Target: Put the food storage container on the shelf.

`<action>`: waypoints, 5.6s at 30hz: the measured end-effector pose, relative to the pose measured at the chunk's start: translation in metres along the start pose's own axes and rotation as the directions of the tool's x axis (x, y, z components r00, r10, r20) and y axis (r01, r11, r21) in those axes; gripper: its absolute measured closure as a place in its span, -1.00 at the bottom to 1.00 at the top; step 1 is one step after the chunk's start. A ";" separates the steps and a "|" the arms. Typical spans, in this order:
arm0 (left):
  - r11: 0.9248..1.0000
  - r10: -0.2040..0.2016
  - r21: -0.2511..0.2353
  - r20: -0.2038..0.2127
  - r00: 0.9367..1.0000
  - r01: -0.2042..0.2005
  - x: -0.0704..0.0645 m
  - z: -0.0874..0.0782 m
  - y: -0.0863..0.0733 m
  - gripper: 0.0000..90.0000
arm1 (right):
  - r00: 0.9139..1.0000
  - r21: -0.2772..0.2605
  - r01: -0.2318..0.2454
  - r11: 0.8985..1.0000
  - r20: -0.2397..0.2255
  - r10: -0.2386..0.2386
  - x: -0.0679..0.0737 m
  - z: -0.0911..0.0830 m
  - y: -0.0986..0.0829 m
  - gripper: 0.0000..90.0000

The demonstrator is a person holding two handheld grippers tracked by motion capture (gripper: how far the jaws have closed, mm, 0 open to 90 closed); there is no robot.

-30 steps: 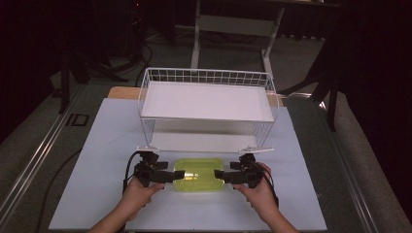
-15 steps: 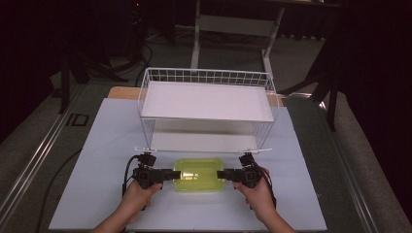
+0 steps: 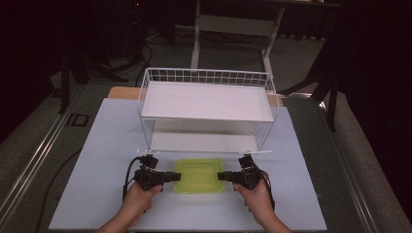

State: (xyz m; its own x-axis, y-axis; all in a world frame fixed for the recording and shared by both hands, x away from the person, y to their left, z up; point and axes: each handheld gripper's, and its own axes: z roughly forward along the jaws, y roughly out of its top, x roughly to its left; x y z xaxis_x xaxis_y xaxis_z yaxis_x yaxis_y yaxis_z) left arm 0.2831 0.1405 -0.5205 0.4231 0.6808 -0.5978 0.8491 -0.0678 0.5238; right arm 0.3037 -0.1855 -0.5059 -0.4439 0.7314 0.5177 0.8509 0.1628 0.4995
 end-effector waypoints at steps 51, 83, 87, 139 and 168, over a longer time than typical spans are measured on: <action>0.968 0.129 -0.207 -0.076 0.989 -0.142 -0.021 -0.005 0.047 0.80 | 0.989 -0.266 0.083 0.960 0.139 -0.047 0.014 -0.026 0.035 0.77; 0.973 0.061 -0.216 -0.109 0.992 -0.084 0.012 0.032 0.082 0.78 | 0.980 -0.277 0.018 0.961 0.195 0.037 -0.015 0.011 0.064 0.76; 0.969 0.065 -0.230 -0.109 0.992 -0.089 0.014 0.034 0.083 0.77 | 0.981 -0.279 -0.007 0.960 0.182 0.060 -0.019 0.012 0.065 0.74; 0.832 0.425 -0.348 -0.101 0.900 -0.432 -0.007 -0.018 0.017 -0.93 | 0.944 -0.355 0.326 0.876 0.176 -0.280 0.021 -0.005 0.023 -0.54; 0.835 0.405 -0.350 -0.134 0.905 -0.425 0.008 -0.033 -0.026 -0.93 | 0.925 -0.186 0.355 0.916 0.216 -0.314 0.028 0.059 0.025 1.00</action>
State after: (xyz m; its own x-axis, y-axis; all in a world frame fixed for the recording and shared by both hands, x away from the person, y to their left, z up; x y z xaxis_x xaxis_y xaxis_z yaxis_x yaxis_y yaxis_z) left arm 0.2537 0.1712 -0.5189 0.6840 0.6862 -0.2475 0.4181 -0.0907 0.9039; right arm 0.3294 -0.1219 -0.5193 -0.6166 0.7684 0.1716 0.5698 0.2852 0.7707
